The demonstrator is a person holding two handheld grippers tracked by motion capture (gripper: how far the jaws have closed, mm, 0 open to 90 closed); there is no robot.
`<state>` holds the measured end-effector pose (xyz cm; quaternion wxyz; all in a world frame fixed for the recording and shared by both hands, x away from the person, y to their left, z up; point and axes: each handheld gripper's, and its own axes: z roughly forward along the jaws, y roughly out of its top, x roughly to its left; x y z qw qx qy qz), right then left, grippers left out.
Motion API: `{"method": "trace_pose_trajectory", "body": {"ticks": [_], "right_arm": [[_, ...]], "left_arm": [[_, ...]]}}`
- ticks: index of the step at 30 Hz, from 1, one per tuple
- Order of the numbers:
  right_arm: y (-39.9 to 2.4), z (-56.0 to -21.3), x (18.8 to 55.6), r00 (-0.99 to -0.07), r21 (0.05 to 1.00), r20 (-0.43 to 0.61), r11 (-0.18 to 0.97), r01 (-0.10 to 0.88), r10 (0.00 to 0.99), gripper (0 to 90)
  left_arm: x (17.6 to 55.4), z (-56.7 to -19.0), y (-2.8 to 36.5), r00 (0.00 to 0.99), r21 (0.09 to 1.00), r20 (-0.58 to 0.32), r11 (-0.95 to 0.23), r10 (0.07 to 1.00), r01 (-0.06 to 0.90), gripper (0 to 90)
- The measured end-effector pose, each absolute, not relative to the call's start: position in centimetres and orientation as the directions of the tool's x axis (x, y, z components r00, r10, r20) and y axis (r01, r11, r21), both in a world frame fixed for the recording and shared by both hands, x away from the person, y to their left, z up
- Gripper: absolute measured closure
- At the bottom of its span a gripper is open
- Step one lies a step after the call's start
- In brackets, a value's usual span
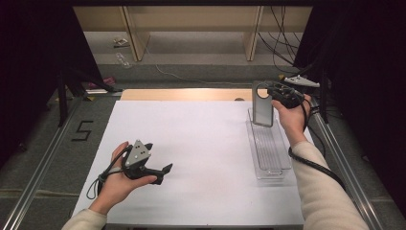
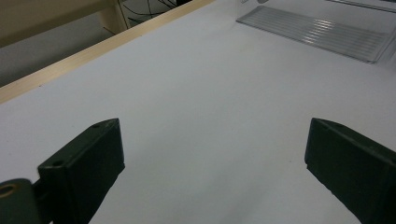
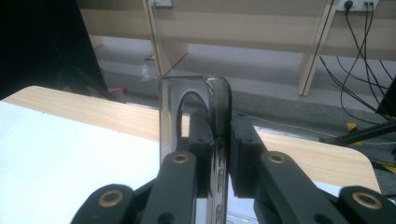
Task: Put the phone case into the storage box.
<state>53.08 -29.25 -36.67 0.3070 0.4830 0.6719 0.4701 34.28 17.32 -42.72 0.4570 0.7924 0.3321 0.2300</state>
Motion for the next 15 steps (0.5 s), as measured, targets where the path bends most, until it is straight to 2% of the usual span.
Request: {"method": "trace_pose_trajectory", "body": {"ticks": [15], "right_arm": [[-29.09, -37.44, 53.38, -0.349, 0.924, 0.048, 0.092, 0.372, 0.936, 81.9]], "left_arm": [[34.30, -42.62, 17.40, 0.674, 0.879, 0.057, -0.357, 0.737, 0.316, 4.3]]}}
